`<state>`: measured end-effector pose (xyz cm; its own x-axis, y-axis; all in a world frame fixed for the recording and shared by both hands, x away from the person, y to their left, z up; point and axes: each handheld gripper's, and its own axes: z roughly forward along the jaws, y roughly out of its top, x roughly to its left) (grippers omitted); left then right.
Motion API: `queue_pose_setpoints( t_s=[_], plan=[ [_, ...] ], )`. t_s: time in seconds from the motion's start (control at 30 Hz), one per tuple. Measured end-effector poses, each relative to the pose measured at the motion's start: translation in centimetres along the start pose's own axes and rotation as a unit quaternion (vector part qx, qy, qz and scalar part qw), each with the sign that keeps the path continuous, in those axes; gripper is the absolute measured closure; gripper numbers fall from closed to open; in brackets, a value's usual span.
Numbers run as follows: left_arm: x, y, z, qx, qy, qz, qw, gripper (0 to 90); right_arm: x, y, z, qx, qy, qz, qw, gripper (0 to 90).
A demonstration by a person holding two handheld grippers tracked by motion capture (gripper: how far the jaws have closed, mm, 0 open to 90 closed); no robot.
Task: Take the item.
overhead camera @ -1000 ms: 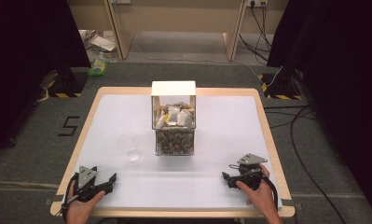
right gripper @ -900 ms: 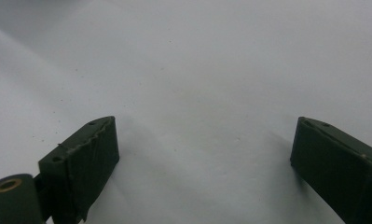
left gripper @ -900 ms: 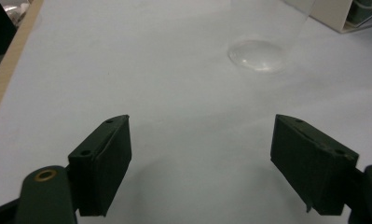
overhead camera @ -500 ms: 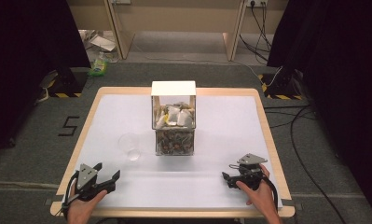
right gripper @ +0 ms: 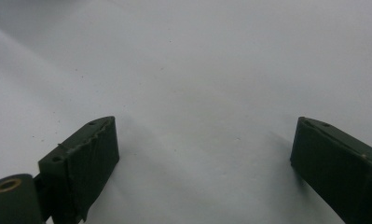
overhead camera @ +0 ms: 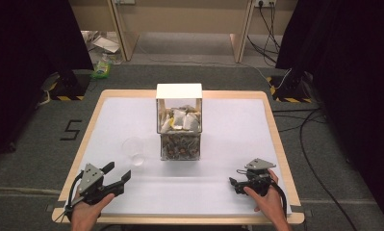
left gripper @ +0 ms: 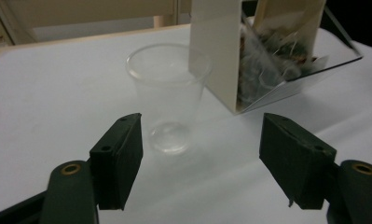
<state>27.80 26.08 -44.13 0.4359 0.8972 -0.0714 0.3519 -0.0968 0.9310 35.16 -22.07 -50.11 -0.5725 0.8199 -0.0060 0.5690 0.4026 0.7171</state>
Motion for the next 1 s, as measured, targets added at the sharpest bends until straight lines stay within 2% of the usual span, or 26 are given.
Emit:
queue_pose_setpoints(
  t_s=[0.27,0.4,0.53,0.6,0.67,0.8,0.87,1.0],
  plan=[
    [-1.6,4.1,-0.6,-0.037,-0.046,0.007,0.9982,34.5,0.0,0.0,0.0,0.000,0.000,0.000,1.0000,8.3],
    [-2.2,5.9,-0.6,-0.053,-0.058,0.012,0.9968,36.4,-0.1,0.0,0.0,-0.001,0.000,-0.005,1.0000,8.2],
    [-3.0,7.5,-0.2,-0.057,-0.077,0.020,0.9952,38.5,-0.1,0.0,0.0,-0.001,-0.001,-0.005,1.0000,8.3],
    [-3.5,8.3,0.0,-0.056,-0.083,0.030,0.9945,39.4,0.0,0.0,0.0,0.000,0.000,-0.002,1.0000,8.3],
    [-4.1,9.0,0.3,-0.057,-0.096,0.036,0.9931,40.8,0.0,0.0,0.0,0.000,0.000,-0.002,1.0000,8.3],
    [-5.3,10.7,0.9,-0.066,-0.108,0.050,0.9908,44.0,0.0,0.0,0.0,0.000,0.000,-0.003,1.0000,8.3],
    [-5.7,11.4,1.4,-0.065,-0.119,0.045,0.9898,44.9,-0.1,0.0,0.0,0.000,0.000,-0.004,1.0000,8.3],
    [-6.4,12.5,2.4,-0.059,-0.122,0.049,0.9896,46.4,-0.1,0.0,0.0,-0.001,0.000,-0.003,1.0000,8.2]
  ],
)
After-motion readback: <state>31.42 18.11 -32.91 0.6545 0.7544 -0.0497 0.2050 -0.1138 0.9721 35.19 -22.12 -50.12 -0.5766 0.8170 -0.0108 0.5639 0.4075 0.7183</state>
